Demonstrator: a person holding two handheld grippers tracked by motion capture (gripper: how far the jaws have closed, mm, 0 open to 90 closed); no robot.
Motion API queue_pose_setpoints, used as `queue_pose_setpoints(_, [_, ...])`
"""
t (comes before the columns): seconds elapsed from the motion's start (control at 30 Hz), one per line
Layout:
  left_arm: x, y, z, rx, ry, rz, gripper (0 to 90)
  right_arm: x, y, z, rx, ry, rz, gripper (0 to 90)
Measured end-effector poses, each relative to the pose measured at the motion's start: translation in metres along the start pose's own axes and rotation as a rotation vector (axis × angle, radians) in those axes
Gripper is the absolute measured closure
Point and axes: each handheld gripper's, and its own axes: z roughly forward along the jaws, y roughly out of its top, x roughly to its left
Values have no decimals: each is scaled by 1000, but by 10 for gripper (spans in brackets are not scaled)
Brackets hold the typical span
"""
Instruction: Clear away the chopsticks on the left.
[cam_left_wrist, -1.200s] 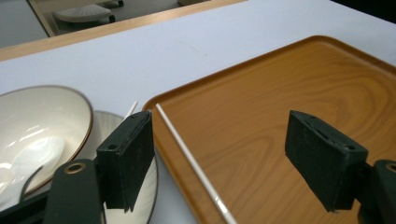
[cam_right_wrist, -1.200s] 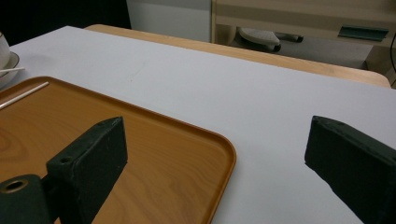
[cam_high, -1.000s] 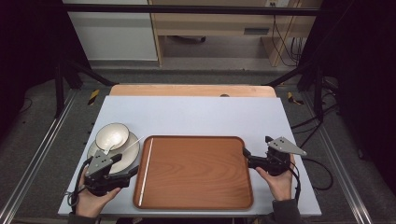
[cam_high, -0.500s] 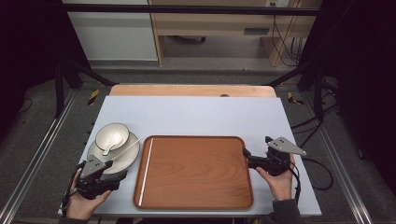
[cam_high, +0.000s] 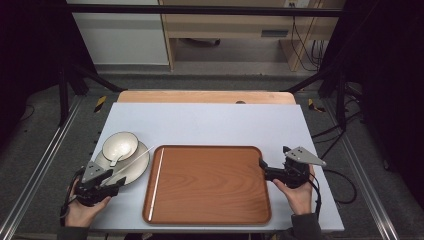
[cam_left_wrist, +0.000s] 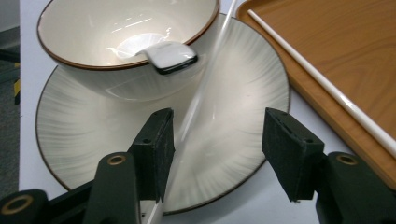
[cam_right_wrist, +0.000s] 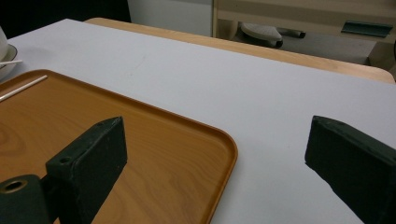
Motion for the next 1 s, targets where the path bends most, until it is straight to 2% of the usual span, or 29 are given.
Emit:
queue_pose_setpoints(0.2, [9,1,8,19,19,0,509,0,0,1,3,0,-2,58])
queue_pose_setpoints(0.37, [13,1,16,42,1,19,595,0,0,1,4,0,-3,58])
queue_pose_setpoints(0.77, [13,0,23,70,-21,34,751,0,-1,2,13,2,-6,58])
queue_pose_setpoints(1.0, [10,1,22,76,-40,41,795,0,-1,2,14,2,-5,58])
